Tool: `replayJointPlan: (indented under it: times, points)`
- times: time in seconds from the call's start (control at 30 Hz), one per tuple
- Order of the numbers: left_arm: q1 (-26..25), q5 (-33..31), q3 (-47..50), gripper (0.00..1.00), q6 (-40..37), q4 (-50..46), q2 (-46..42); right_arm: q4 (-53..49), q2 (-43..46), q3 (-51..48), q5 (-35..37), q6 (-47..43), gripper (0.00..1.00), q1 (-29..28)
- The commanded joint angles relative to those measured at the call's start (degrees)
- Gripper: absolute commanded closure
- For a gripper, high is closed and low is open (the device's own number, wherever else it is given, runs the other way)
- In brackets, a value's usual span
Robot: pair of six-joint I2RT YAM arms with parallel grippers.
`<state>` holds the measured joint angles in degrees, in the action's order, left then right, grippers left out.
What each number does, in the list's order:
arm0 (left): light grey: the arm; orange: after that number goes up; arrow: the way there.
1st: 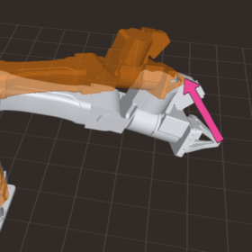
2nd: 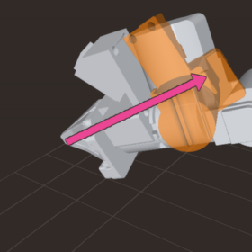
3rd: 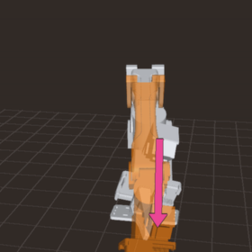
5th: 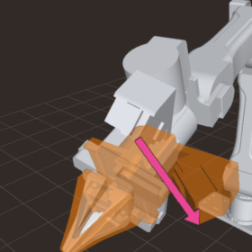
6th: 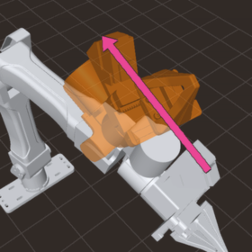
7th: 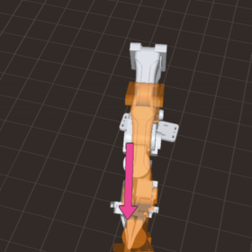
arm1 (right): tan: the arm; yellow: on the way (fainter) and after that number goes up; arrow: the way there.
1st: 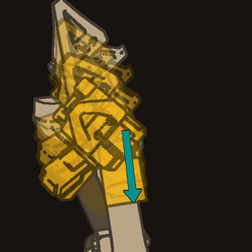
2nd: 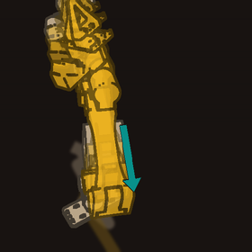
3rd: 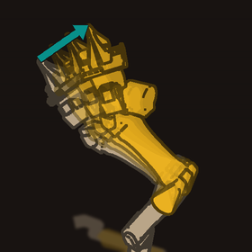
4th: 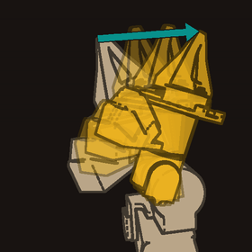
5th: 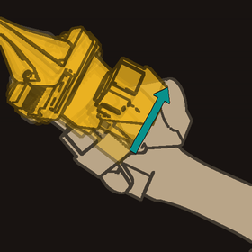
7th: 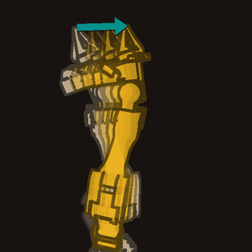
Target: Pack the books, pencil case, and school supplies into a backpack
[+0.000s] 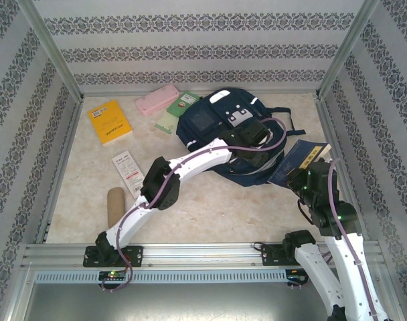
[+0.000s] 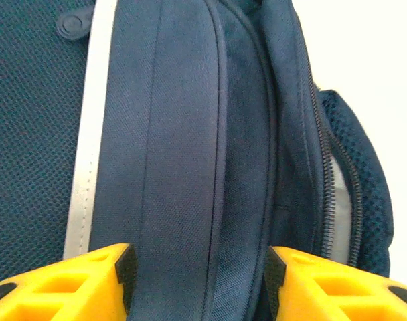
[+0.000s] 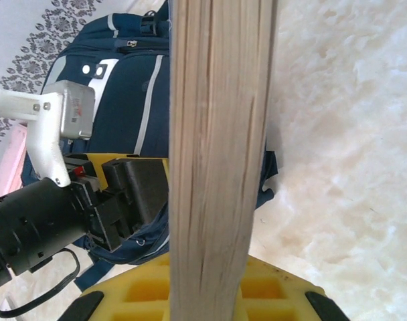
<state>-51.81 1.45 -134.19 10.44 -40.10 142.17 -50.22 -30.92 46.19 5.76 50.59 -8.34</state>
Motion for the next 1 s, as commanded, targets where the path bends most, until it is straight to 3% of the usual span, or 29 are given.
replayJointPlan:
  times: [0.0, 0.23, 0.3, 0.47, 0.77, 0.97]
  points:
    - [-0.7, -3.7, -2.8, 0.43, -3.1, -3.4, 2.5, 0.2, -0.1, 1.8, 0.2, -1.6, 1.00, 0.7]
    - [-2.6, -11.3, -4.1, 0.40, -7.3, -4.2, 6.6, 1.3, -1.5, 2.0, -2.1, -2.1, 1.00, 2.0]
    - [-3.2, -15.5, -5.9, 0.52, -8.2, -5.5, 8.2, 1.8, -1.8, 1.9, -3.0, -2.3, 1.00, 2.4]
    - [-3.2, -19.3, -6.9, 1.00, -6.5, -6.8, 6.4, 3.4, -2.6, 1.7, -4.9, -2.4, 1.00, 3.0]
    - [-1.8, -19.0, -6.5, 1.00, -1.3, -5.9, -5.9, 6.1, -3.6, 0.5, -7.4, -2.4, 1.00, 3.9]
    - [1.0, -14.2, -6.7, 1.00, 4.9, -7.1, -12.4, 17.2, -4.3, -4.0, -15.0, -1.5, 1.00, 4.7]
